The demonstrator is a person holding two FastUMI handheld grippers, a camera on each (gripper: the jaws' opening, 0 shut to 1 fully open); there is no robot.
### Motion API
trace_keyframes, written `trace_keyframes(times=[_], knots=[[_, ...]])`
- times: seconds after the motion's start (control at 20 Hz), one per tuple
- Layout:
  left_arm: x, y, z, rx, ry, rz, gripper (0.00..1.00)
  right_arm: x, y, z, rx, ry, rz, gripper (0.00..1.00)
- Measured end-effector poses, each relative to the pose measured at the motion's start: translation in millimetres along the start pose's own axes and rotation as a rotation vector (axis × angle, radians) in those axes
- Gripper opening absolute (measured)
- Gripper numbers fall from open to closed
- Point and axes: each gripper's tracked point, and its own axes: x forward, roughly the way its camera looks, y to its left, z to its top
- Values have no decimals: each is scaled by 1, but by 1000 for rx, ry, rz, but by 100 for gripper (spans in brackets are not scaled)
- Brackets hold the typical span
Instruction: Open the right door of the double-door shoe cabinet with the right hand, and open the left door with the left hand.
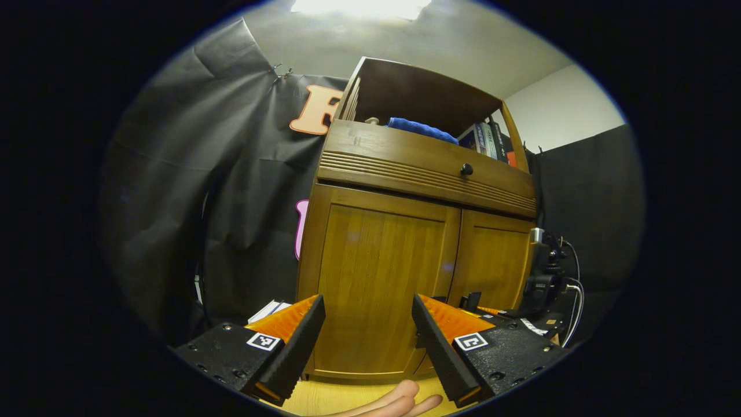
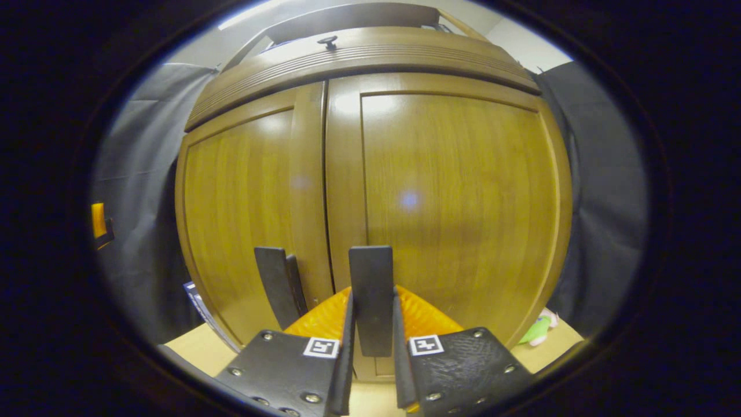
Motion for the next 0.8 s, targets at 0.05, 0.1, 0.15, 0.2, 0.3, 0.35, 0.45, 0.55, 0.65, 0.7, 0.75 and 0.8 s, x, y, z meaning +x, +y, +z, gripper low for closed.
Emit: trace_keyframes(times=[0.05,0.1,0.15,0.2,0.3,0.35,0.45,0.55,0.65,0.7,0.75,0.8], knots=[[1,2,-1,5,3,8,94,-1,0,-1,5,8,15,20],[2,3,-2,9,4,15,89,-5,0,0,11,10,35,20],[3,4,-3,11,6,21,94,-10,-1,0,21,14,49,20],[3,5,-4,11,8,23,94,-16,-1,0,28,12,63,20],[4,3,-6,11,13,24,94,-30,-3,-4,41,18,87,19],[3,1,-7,8,19,17,94,-34,-3,-3,40,19,99,20],[2,-1,-12,7,41,-4,94,-44,-5,-4,32,24,126,19],[4,-6,-11,10,43,-16,94,-54,-7,-4,42,31,155,19],[3,-9,-12,11,42,-24,94,-66,-9,-5,47,38,184,20],[3,-7,-12,11,40,-19,94,-73,-11,-6,41,39,198,19],[3,-5,-11,5,36,-9,94,-79,-15,-6,51,43,209,15],[4,-4,-10,1,35,2,94,-86,-17,-6,66,43,218,20]])
